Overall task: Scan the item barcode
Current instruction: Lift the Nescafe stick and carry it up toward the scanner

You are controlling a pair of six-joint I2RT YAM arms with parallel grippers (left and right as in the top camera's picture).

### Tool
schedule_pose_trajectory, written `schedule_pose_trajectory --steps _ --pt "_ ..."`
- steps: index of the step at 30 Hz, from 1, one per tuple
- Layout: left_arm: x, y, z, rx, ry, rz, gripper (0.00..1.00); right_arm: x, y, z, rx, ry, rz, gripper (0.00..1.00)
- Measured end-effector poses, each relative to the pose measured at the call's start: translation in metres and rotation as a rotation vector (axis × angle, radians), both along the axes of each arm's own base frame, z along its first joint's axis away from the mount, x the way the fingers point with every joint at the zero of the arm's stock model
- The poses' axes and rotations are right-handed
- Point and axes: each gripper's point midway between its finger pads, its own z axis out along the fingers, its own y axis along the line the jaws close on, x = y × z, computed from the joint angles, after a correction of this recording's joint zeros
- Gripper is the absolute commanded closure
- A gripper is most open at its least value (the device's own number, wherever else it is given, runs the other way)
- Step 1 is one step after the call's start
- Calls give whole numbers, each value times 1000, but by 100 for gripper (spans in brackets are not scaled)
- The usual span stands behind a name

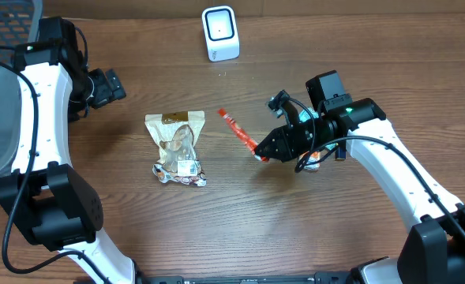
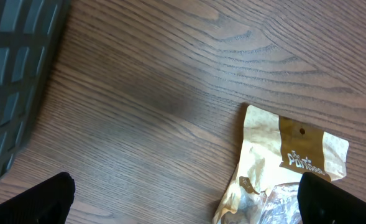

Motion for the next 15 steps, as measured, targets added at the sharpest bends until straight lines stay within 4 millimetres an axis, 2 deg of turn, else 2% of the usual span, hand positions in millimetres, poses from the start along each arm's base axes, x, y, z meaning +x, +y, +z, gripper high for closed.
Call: schedule_pose_trajectory --steps 6,15 --pt "0 0 0 0 0 0 0 25 -19 -21 -193 12 -210 96" --pt "0 0 0 0 0 0 0 43 -15 -27 -295 -77 -306 96"
